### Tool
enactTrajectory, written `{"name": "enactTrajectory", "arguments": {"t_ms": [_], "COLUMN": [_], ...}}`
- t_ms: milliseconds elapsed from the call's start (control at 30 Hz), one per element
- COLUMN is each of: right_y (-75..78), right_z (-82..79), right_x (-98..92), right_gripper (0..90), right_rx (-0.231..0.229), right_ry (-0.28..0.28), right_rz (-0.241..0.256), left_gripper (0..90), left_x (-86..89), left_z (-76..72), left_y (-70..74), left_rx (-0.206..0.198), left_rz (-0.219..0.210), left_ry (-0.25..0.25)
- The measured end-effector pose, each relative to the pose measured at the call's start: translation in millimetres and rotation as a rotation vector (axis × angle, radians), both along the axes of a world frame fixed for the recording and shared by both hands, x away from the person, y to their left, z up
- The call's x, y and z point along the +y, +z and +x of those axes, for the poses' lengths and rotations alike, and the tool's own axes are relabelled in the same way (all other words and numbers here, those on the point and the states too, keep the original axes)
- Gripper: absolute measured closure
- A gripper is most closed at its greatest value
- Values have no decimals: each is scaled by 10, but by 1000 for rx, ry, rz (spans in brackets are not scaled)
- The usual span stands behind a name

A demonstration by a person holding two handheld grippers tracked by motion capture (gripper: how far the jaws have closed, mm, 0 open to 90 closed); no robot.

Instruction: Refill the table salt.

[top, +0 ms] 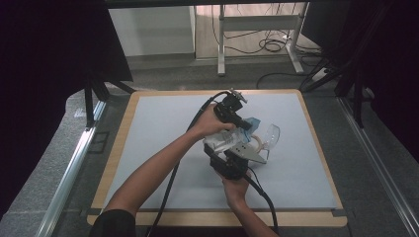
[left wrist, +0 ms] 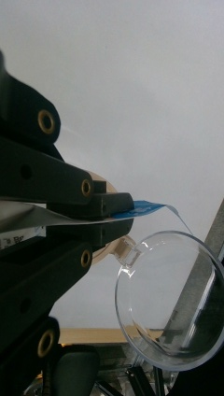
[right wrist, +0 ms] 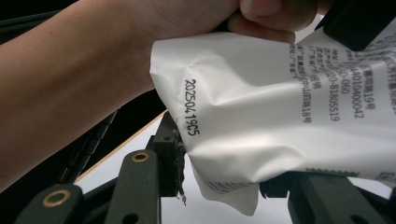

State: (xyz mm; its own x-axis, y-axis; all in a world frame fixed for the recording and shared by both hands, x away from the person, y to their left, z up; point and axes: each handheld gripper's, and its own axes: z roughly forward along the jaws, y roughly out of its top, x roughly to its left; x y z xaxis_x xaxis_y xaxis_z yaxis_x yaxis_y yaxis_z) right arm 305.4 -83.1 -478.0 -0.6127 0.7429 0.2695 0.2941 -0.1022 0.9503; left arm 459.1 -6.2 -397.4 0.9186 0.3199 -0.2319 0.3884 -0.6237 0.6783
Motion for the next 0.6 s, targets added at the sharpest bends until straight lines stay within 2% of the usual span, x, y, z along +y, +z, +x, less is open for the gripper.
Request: {"name": "enactTrajectory", "arguments": {"t_ms": [600], "right_y": [-3], "right_z": [-6], "right_x": [13], "right_gripper": [592], "right_rx": [2], "right_ry": [5], "right_rz": [-4], "left_gripper": [891], "left_x": [21], "left_z": [-1], "left_y": [-19], "left_rx": [7], "left_rz": [2], "left_ry": [-1]}}
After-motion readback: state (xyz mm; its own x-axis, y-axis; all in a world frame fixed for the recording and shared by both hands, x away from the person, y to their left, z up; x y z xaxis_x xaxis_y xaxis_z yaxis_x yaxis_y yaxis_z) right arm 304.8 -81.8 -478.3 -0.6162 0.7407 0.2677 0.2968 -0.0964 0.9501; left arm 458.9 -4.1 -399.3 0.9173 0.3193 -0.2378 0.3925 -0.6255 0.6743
